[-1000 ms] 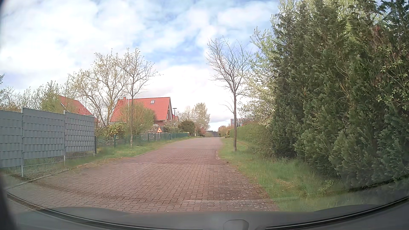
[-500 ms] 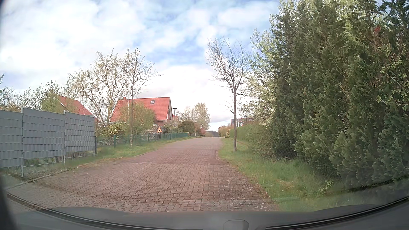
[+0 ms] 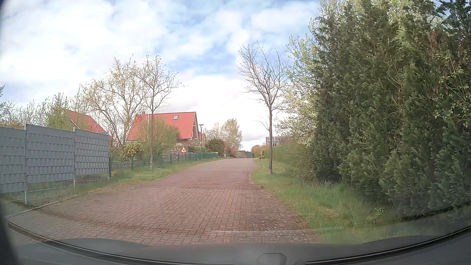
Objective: Follow the waypoints while adhering to traffic rules and regulations
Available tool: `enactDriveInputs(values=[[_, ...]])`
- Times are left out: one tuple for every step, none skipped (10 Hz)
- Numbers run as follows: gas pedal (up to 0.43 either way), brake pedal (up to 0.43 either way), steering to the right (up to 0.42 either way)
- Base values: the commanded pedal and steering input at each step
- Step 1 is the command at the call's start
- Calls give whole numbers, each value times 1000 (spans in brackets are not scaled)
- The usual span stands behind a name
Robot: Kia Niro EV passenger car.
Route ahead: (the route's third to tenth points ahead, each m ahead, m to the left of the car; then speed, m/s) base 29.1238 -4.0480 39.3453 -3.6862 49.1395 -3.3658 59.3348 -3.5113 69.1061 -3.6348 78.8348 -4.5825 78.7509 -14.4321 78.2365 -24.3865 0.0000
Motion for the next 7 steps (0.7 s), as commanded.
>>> enactDriveInputs(values=[[0, 250, -6], [0, 250, -6], [0, 250, -6], [0, 250, -6], [0, 250, -6], [0, 250, -6], [0, 250, -6]])
